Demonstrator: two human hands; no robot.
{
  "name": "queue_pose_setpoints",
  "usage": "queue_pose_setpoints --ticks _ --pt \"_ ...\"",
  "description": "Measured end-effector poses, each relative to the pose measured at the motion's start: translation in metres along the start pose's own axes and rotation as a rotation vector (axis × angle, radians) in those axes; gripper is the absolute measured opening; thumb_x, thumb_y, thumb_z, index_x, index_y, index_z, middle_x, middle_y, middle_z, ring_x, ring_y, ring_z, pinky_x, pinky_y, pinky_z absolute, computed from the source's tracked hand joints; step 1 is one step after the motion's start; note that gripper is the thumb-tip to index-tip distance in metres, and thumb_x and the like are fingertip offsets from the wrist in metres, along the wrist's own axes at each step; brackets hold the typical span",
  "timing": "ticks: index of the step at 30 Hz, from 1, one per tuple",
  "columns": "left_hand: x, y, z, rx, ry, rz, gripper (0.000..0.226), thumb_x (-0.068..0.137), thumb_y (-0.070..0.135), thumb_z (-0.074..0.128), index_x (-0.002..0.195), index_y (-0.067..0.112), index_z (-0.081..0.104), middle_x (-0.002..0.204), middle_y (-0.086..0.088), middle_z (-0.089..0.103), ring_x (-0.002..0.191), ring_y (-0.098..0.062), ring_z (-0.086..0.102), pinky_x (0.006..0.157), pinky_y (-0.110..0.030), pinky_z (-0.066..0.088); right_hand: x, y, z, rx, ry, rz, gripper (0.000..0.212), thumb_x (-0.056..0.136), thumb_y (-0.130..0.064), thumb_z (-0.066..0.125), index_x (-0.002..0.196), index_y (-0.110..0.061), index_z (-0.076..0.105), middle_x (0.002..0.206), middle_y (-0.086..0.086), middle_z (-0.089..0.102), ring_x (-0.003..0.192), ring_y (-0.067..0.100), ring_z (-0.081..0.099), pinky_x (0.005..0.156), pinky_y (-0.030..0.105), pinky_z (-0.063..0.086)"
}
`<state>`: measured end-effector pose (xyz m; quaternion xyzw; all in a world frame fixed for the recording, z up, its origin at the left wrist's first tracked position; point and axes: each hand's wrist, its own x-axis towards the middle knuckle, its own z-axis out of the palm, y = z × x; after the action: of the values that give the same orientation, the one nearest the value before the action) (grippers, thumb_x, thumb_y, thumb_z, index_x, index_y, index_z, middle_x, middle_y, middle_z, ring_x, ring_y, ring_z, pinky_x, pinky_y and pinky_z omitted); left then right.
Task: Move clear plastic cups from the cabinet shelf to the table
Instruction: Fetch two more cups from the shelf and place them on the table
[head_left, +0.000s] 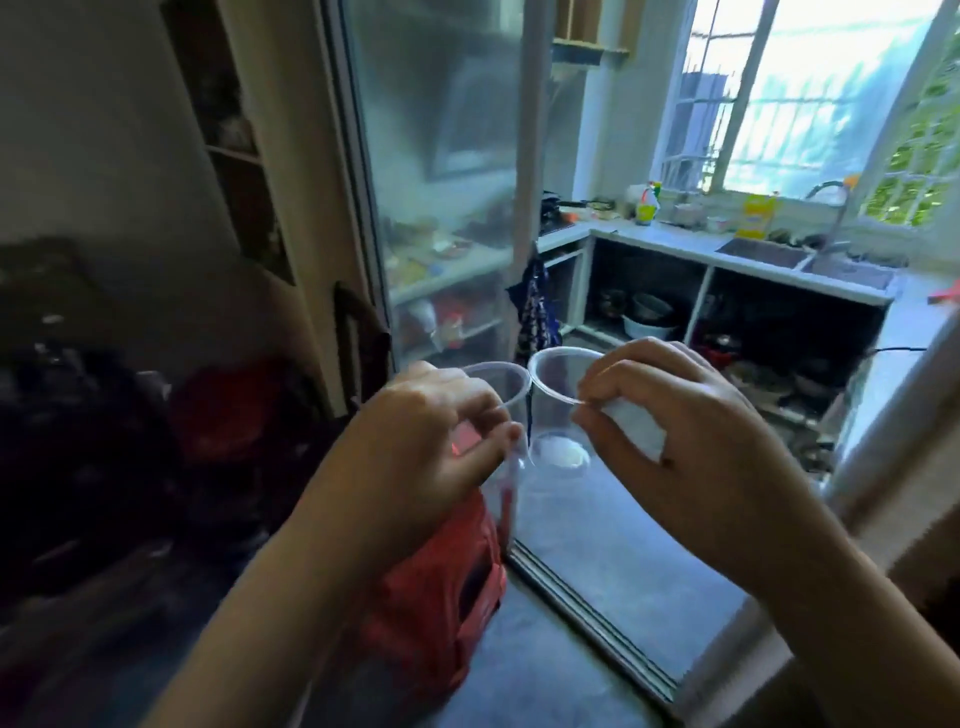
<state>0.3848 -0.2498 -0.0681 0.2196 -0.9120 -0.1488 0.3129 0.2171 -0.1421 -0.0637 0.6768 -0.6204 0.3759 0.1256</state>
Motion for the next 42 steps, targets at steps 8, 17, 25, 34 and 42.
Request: queue_pose_setpoints --ticks 8,17,25,34,42 --pt "-0.108 -0.082 -0.092 0.196 0.187 -0.386 0.02 0.079 0.044 0.052 0.071 0.028 0.061 0.07 0.015 0.057 0.083 -0.002 0.048 0.074 -0.013 0.035 0.063 -0.087 0.13 0.265 -0.183 -0.244 0.006 0.084 -0.018 0.062 0.088 -0.013 0.063 0.093 -0.002 0.06 0.091 0.014 0.055 0.081 0.022 0.041" --pt "-0.163 -0.162 -0.136 0.392 0.266 -0.64 0.011 0.079 0.037 0.057 0.072 0.028 0.06 0.071 0.015 0.055 0.083 -0.003 0.048 0.073 -0.016 0.036 0.119 -0.145 0.243 0.449 -0.318 -0.439 0.002 0.082 -0.014 0.064 0.083 -0.014 0.063 0.092 -0.002 0.061 0.088 0.014 0.054 0.08 0.018 0.04" --pt "-0.121 -0.271 -0.152 0.465 0.259 -0.688 0.011 0.082 0.034 0.056 0.074 0.027 0.06 0.07 0.016 0.053 0.083 0.0 0.043 0.068 -0.011 0.037 0.203 -0.129 0.338 0.485 -0.402 -0.469 0.01 0.082 -0.013 0.064 0.091 -0.016 0.066 0.097 -0.005 0.06 0.095 0.014 0.056 0.08 0.029 0.047" --pt "-0.09 -0.4 -0.187 0.43 0.294 -0.774 0.013 0.082 0.035 0.056 0.076 0.025 0.063 0.07 0.014 0.05 0.08 -0.001 0.046 0.061 -0.013 0.037 0.305 -0.13 0.456 0.499 -0.469 -0.488 0.004 0.082 -0.016 0.063 0.086 -0.018 0.064 0.092 -0.007 0.06 0.089 0.014 0.055 0.078 0.025 0.044" --pt "-0.139 -0.507 -0.236 0.502 0.334 -0.926 0.012 0.082 0.03 0.059 0.073 0.024 0.061 0.064 0.012 0.05 0.076 -0.004 0.046 0.057 -0.017 0.036 0.352 -0.21 0.582 0.542 -0.636 -0.576 0.012 0.083 -0.025 0.056 0.091 -0.021 0.064 0.093 -0.01 0.058 0.091 0.007 0.051 0.079 0.019 0.042"
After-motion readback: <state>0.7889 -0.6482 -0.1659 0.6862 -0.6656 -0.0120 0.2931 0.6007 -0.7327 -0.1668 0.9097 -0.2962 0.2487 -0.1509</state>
